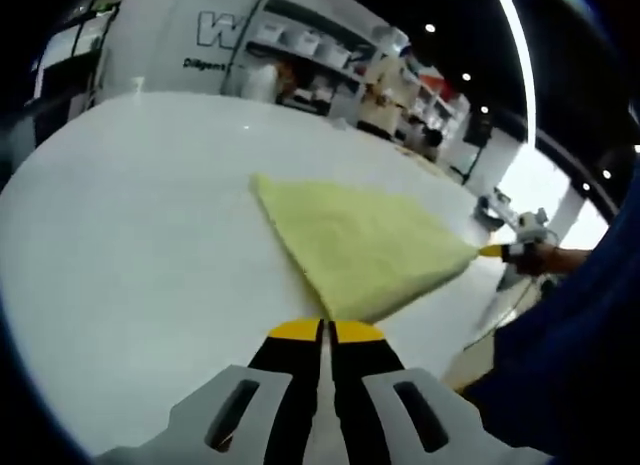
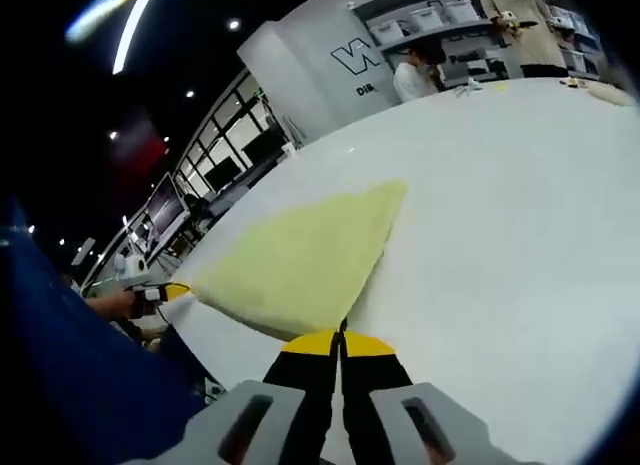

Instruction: Fold the garment on the visible template until the final outline fits inside the template.

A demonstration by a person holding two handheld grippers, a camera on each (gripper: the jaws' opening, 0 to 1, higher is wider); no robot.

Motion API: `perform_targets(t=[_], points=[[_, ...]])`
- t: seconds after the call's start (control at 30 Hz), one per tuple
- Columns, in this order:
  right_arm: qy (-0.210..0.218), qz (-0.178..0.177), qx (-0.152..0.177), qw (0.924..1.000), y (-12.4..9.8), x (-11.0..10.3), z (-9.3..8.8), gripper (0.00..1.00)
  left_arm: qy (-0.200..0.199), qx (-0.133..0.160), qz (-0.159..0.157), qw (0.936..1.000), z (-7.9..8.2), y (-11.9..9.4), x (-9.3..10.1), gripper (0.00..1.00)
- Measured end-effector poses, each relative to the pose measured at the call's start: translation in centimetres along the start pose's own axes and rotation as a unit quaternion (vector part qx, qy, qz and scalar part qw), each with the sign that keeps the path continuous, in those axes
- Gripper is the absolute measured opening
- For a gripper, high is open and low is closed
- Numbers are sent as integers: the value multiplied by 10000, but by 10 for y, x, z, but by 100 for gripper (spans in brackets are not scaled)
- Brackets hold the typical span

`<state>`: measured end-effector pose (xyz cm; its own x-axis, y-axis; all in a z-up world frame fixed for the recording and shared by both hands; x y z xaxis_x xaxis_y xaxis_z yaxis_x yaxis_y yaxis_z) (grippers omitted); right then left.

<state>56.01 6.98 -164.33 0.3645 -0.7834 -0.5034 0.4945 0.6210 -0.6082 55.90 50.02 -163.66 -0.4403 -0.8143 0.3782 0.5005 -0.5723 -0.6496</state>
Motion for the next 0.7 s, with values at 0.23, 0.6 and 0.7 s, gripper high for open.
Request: perform_targets(t=[0.23, 0.6, 0.7], points=[[131, -200, 532, 9983, -20, 1, 16, 0, -223, 458, 417, 9978, 8, -37, -5, 6], [-1808, 980, -338, 9780, 72, -109, 28, 7, 1139, 46, -745, 9907, 45, 34, 88, 11], [-2178, 1060, -509, 9689, 96, -127, 28, 10, 1536, -108, -863, 9843, 48, 60, 100, 14]])
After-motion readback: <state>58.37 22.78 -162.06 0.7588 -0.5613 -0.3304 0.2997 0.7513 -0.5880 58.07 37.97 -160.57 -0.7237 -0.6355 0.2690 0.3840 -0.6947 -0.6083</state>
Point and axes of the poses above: the point that each gripper's makers call its tool centre point, and the gripper's own axes: y roughly forward along the fingers, x roughly to its right, z roughly out of its top, the point moved 4 cm from there along -y, roughly backward along the fingers, and after that the axes turned 10 degrees about -x, right-handed, at the moved point
